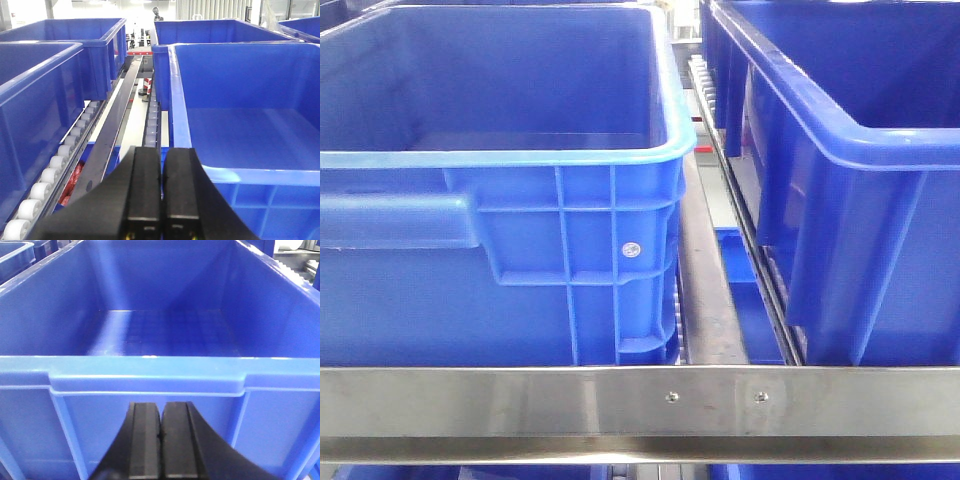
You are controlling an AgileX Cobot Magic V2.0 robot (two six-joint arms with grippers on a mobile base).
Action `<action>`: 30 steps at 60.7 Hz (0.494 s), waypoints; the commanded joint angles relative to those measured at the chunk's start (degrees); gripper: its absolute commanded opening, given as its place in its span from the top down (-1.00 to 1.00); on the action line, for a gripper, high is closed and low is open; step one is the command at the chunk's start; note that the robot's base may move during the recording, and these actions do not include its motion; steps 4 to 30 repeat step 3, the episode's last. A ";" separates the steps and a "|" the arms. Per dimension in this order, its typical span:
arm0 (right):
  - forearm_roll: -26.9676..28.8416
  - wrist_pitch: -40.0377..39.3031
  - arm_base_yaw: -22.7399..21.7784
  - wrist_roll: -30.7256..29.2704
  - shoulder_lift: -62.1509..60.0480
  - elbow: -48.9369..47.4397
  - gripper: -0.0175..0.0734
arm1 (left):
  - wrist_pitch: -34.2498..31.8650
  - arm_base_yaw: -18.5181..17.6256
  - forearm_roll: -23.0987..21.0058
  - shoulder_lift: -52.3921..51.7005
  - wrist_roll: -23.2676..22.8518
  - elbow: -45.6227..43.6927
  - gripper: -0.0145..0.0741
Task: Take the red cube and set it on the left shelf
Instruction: 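Raise the open right gripper out of the blue crate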
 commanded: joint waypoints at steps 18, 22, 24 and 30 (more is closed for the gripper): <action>-0.18 -4.88 -0.29 -0.27 -1.24 -0.92 0.51 | -4.74 -0.21 0.00 -0.94 0.01 1.41 0.44; -0.18 -4.88 -0.29 -0.27 -1.24 -0.92 0.51 | -4.74 -0.21 0.00 -0.94 0.01 1.41 0.44; -0.18 -4.88 -0.29 -0.27 -1.24 -0.92 0.51 | -4.74 -0.21 0.00 -0.94 0.01 1.41 0.44; -0.18 -4.88 -0.29 -0.27 -1.24 -0.92 0.51 | -4.74 -0.21 0.00 -0.94 0.01 1.41 0.44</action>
